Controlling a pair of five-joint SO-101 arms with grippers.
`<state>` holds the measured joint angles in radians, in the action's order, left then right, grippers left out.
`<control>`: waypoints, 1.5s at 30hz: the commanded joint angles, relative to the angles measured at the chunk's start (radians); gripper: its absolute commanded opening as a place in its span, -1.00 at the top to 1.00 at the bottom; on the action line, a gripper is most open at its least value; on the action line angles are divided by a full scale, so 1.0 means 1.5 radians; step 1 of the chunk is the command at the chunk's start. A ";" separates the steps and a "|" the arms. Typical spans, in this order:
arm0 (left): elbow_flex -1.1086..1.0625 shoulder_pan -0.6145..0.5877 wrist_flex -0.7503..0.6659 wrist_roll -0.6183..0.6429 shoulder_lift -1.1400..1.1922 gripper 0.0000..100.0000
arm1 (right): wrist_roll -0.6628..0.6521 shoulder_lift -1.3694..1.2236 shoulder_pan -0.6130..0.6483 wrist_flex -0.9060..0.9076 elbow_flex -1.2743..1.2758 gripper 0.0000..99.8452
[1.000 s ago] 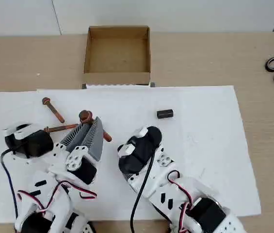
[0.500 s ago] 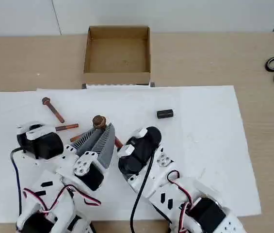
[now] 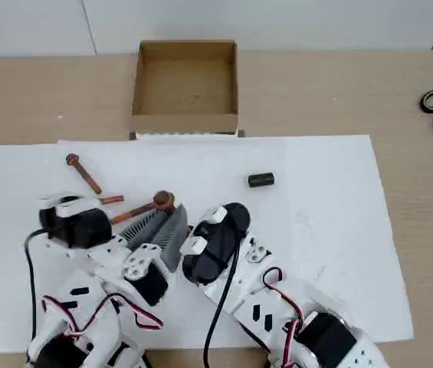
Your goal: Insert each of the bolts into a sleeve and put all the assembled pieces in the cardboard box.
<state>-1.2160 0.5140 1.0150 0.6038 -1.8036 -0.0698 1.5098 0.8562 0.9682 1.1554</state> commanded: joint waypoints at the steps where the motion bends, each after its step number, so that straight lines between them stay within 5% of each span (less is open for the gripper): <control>1: 0.004 0.035 0.024 0.001 -0.004 0.99 | -0.008 0.009 0.002 -0.050 -0.007 0.99; 18: 0.003 0.039 0.079 -0.052 -0.004 0.98 | -0.065 0.009 0.001 -0.101 -0.005 0.99; 24: 0.002 0.036 0.081 -0.052 -0.003 0.66 | -0.065 0.004 0.001 -0.100 -0.004 0.99; 28: 0.008 0.034 0.087 -0.053 0.034 0.62 | -0.065 0.008 0.001 -0.100 0.010 0.99; 45: 0.228 -0.069 0.085 -0.081 0.233 0.62 | -0.064 0.009 -0.001 -0.101 0.038 0.99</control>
<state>-0.9475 0.4143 1.1454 0.4872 -1.4722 -0.1634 1.5098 0.8562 0.8485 1.2213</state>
